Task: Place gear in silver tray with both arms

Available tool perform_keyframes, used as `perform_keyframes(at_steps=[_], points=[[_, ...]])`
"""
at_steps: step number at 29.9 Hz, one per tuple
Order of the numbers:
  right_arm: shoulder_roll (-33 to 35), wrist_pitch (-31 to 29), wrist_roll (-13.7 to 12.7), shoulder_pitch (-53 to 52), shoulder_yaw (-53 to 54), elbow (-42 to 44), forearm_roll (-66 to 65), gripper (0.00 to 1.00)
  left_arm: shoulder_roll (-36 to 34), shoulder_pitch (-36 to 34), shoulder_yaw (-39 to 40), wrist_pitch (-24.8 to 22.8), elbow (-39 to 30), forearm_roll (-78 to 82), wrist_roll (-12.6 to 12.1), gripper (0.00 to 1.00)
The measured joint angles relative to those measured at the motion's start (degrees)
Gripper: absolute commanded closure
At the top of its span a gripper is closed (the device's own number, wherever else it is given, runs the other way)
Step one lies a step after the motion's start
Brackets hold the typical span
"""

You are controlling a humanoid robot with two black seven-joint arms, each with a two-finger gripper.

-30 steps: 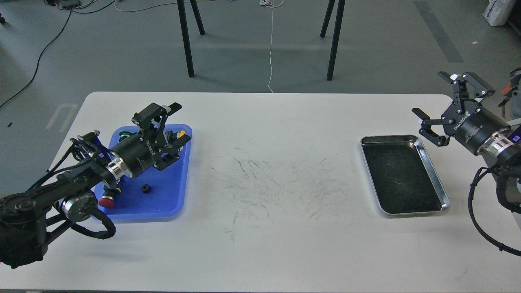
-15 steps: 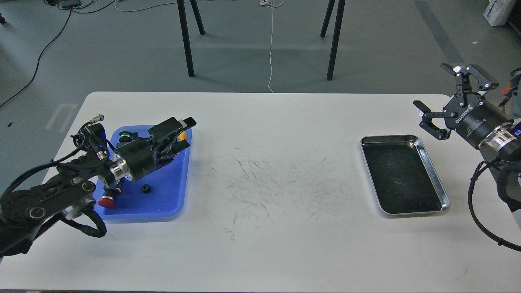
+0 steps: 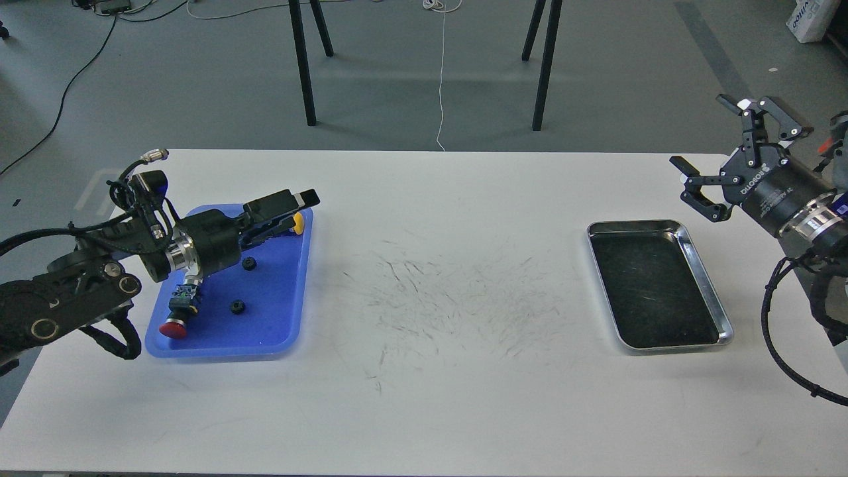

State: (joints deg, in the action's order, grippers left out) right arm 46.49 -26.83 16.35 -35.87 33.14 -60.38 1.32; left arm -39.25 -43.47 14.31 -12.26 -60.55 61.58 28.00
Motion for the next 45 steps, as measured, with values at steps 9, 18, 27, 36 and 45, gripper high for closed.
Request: perform_keyframes(at_steps=[9, 18, 27, 36, 45], points=[[0.01, -0.06, 0.0, 0.01, 0.09, -0.1, 0.0, 0.01, 0.14, -0.01, -0.05, 2.23, -0.09, 10.02, 0.0, 0.0], [0.01, -0.59, 0.0, 0.0, 0.09, -0.1, 0.0, 0.01, 0.12, -0.01, -0.07, 4.24, 0.05, 21.05, 0.0, 0.0], [0.08, -0.68, 0.02, -0.07, 0.09, -0.33, 0.0, 0.01, 0.05, -0.01, -0.22, 6.26, 0.88, 31.17, 0.0, 0.0], [0.65, -0.7, 0.03, -0.08, 0.7, -1.5, 0.0, 0.01, -0.01, -0.17, -0.25, 7.82, 2.77, 39.61, 0.0, 0.0], [1.37, -0.67, 0.03, 0.01, 0.74, -2.05, 0.0, 0.01, -0.04, -0.53, -0.25, 8.03, 3.51, 41.11, 0.0, 0.0]])
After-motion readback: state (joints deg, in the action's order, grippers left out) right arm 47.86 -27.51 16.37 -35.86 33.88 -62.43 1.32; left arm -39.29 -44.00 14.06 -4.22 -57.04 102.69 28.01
